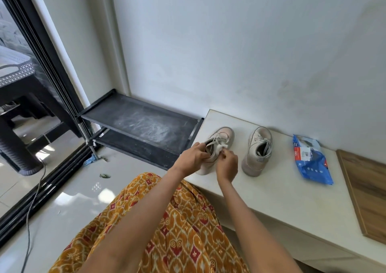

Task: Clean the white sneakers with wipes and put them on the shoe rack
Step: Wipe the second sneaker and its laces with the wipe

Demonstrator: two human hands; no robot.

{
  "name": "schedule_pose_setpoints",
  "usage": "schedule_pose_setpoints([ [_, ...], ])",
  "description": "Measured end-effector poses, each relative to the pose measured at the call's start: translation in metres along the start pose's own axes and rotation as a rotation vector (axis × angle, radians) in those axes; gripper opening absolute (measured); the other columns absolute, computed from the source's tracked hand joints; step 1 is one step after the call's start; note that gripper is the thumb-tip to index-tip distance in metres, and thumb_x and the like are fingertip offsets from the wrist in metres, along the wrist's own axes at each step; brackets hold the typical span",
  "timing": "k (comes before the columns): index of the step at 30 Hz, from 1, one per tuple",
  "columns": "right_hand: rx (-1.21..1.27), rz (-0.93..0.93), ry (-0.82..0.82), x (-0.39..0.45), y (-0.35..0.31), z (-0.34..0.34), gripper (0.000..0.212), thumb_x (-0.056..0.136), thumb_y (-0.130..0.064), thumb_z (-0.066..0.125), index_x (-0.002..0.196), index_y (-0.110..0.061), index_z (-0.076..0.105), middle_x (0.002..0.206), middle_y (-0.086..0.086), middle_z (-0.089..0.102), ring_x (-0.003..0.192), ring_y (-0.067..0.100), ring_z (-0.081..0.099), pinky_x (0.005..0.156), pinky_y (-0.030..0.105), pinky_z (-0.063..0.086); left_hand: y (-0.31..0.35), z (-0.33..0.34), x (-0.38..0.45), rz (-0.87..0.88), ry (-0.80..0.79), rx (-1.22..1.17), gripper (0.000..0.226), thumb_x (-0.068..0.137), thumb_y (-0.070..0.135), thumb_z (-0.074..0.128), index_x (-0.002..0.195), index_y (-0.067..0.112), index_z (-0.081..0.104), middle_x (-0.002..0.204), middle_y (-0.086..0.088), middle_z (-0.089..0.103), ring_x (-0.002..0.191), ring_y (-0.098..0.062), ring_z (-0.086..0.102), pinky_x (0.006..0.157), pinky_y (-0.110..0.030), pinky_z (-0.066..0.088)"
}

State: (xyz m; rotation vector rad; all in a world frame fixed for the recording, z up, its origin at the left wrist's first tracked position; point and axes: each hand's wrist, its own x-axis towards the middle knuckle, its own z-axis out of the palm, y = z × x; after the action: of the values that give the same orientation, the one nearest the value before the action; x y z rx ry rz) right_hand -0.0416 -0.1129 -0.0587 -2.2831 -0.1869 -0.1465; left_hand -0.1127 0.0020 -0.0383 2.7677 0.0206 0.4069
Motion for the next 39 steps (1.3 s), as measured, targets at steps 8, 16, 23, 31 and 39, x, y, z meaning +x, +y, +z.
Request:
schedule_pose_setpoints([
  [8,-0.122,0.016,-0.045,0.039,0.019,-0.012,0.019,0.091,-0.023,0.056,0.1,-0.012,0.069,0.099,0.014,0.066,0.095,0.032,0.056,0.067,0.033,0.044,-0.037,-0.017,-0.007,0.131,0.011,0.113,0.019,0.079,0.005,0.07,0.096,0.014,0.073,0.092,-0.006,0.059,0.087,-0.024,0.056,0.047,-0.033,0.053],
  [16,-0.151,-0.325,-0.094,0.017,0.001,0.013,0.009,0.082,-0.01,0.065,0.088,-0.004,0.068,0.097,0.009,0.064,0.092,0.029,0.056,0.066,0.033,0.046,-0.036,-0.014,-0.016,0.097,0.112,0.233,0.012,0.084,0.025,0.066,0.09,0.014,0.064,0.098,-0.004,0.056,0.079,-0.017,0.052,0.055,-0.025,0.051],
  [23,-0.314,-0.186,-0.074,0.052,-0.001,-0.002,0.017,0.088,-0.013,0.055,0.098,-0.009,0.067,0.103,0.013,0.063,0.101,0.033,0.054,0.073,0.037,0.045,-0.022,-0.011,0.002,0.068,0.19,0.314,0.02,0.074,0.033,0.077,0.064,0.019,0.066,0.078,0.003,0.062,0.063,-0.016,0.052,0.056,-0.027,0.039],
  [31,0.101,-0.213,-0.235,0.039,-0.004,0.006,0.006,0.088,-0.005,0.057,0.09,0.0,0.057,0.084,0.016,0.064,0.078,0.032,0.059,0.058,0.025,0.031,0.006,0.007,0.044,-0.141,0.092,0.23,0.041,0.075,0.012,0.072,0.113,0.011,0.058,0.084,-0.005,0.06,0.069,-0.025,0.064,0.058,-0.034,0.046],
  [39,0.312,-0.031,0.047,0.05,-0.005,0.005,0.016,0.086,-0.005,0.056,0.1,-0.011,0.061,0.102,0.007,0.065,0.09,0.025,0.06,0.071,0.027,0.043,-0.004,-0.007,0.043,-0.551,0.257,-0.321,0.02,0.088,0.027,0.063,0.086,0.01,0.074,0.084,-0.001,0.058,0.071,-0.017,0.056,0.059,-0.029,0.042],
])
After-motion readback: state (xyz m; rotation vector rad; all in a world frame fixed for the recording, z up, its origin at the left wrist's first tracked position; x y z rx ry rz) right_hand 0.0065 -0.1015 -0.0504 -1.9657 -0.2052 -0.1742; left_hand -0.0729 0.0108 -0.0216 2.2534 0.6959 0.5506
